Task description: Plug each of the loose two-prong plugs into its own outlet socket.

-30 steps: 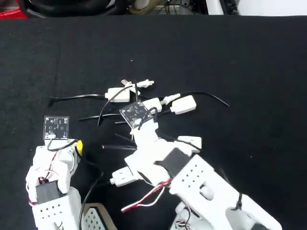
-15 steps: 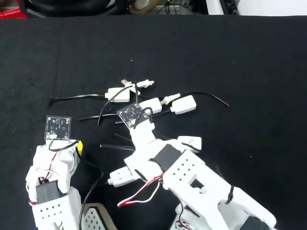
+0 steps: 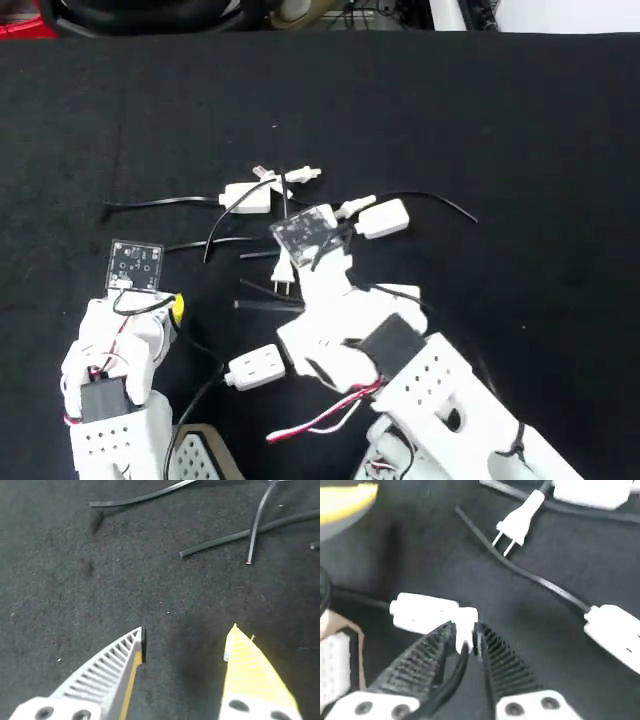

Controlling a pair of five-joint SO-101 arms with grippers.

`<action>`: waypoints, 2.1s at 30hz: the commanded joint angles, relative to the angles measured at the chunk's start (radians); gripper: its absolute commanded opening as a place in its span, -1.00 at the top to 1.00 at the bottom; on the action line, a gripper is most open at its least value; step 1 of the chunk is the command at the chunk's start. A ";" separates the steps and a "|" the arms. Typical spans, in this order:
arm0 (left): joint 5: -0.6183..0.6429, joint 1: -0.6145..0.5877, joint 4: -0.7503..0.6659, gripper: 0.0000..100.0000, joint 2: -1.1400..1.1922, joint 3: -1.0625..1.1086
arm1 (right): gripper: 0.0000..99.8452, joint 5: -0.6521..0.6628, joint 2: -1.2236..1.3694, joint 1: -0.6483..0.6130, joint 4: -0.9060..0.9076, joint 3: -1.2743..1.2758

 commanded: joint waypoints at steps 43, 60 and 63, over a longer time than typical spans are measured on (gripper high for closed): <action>-0.041 0.015 -0.012 0.46 -0.009 0.019 | 0.98 0.166 0.225 -0.014 -0.075 -0.107; -0.041 0.015 -0.015 0.46 -0.009 0.019 | 0.98 -0.146 0.417 -0.003 -0.201 -0.176; -0.041 0.015 -0.015 0.46 -0.009 0.021 | 0.98 -0.147 0.421 -0.002 -0.249 -0.143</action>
